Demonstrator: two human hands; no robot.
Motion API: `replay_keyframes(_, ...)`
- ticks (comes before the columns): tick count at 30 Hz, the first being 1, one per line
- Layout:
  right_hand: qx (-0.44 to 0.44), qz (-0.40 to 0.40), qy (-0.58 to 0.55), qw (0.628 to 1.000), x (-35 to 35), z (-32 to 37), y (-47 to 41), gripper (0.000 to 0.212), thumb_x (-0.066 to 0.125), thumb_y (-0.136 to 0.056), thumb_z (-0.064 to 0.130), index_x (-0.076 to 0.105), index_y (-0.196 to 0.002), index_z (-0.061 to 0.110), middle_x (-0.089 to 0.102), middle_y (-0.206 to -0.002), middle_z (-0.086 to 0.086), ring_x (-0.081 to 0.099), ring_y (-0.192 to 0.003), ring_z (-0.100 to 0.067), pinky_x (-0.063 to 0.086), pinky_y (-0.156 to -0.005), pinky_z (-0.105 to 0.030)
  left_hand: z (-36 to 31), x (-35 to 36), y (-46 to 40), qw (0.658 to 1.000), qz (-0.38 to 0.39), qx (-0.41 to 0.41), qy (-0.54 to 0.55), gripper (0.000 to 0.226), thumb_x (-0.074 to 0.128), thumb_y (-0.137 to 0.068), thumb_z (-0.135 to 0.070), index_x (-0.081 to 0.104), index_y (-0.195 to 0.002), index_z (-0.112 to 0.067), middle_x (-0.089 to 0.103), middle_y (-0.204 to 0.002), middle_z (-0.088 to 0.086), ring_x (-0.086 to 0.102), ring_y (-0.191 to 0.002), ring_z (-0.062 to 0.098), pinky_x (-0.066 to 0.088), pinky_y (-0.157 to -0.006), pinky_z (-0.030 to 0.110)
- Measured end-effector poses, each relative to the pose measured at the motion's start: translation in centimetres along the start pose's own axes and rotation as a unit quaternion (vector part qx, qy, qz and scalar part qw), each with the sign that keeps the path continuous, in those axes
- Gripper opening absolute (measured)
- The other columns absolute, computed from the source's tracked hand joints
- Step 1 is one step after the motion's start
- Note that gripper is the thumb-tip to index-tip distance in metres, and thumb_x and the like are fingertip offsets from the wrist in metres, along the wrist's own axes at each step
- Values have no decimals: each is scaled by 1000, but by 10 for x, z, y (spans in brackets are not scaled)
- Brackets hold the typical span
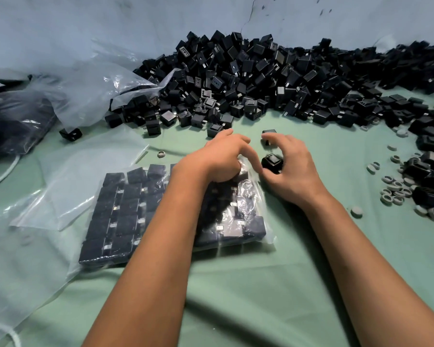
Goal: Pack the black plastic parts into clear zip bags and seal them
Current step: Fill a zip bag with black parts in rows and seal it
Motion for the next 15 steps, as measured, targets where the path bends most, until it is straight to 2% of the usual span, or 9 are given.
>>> replay_keyframes(2, 34, -8, 42, 998, -1, -8, -3, 58, 82, -81, 28, 58, -134, 22, 60, -118, -3, 51, -118, -24, 45, -103, -40, 3, -1, -1, 1000, 10, 1, -5, 60, 54, -94, 3, 70, -91, -55, 34, -163, -8, 4, -157, 18, 10, -126, 51)
replay_keyframes(4, 56, -13, 9, 998, -4, -14, -5, 52, 85, -80, 25, 62, -126, 20, 66, -109, -2, 61, -106, -24, 52, -97, -41, 5, -1, 0, 1000, 10, 6, 2, 44, 64, -95, -7, 72, -92, -50, 37, -161, -9, 6, -157, 18, 12, -125, 49)
replay_keyframes(5, 57, -11, -18, 998, -6, -16, -5, 50, 87, -78, 23, 63, -122, 21, 68, -105, 0, 64, -100, -22, 54, -92, -38, 6, -1, 1, 1000, 9, 10, 10, 36, 68, -95, -11, 72, -91, -47, 39, -160, -9, 7, -156, 17, 14, -125, 46)
replay_keyframes(7, 46, 6, -68, 997, -8, -17, -3, 50, 92, -74, 22, 65, -116, 24, 72, -100, 6, 66, -92, -14, 55, -82, -26, 6, -3, 4, 999, -3, 20, 24, 28, 74, -92, -15, 74, -92, -43, 43, -156, -8, 13, -154, 15, 16, -121, 33)
replay_keyframes(8, 35, 22, -92, 995, -8, -15, -3, 51, 94, -72, 23, 66, -114, 25, 73, -98, 9, 66, -89, -10, 52, -77, -20, 5, -7, 6, 999, -14, 28, 25, 25, 75, -91, -15, 75, -94, -40, 46, -154, -6, 18, -151, 14, 17, -114, 25)
replay_keyframes(10, 17, 62, -146, 987, -7, -9, -2, 51, 96, -70, 19, 68, -111, 26, 75, -95, 10, 65, -86, -10, 48, -68, -13, 2, -15, 9, 998, -39, 43, 25, 26, 79, -88, -15, 76, -94, -40, 51, -149, -2, 28, -145, 15, 19, -104, 19)
replay_keyframes(13, -4, 113, -241, 964, -8, 1, 0, 48, 92, -72, 5, 68, -111, 21, 77, -97, 3, 61, -86, -11, 51, -70, -29, 0, -28, 15, 994, -81, 54, 51, 27, 84, -83, -15, 77, -88, -41, 55, -143, -3, 38, -138, 13, 28, -110, 28)
replay_keyframes(15, -17, 146, -281, 948, -4, 9, 3, 47, 88, -74, -2, 69, -113, 15, 77, -100, -1, 61, -87, -13, 52, -75, -35, -1, -34, 18, 991, -104, 57, 60, 26, 86, -81, -15, 78, -86, -39, 57, -139, -5, 41, -135, 11, 32, -110, 32)
Point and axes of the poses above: each hand's wrist, its own y-axis away from the middle knuckle, its own x-axis out of the palm, z = x × y, the point moved 7 cm from there along -y, towards the middle knuckle
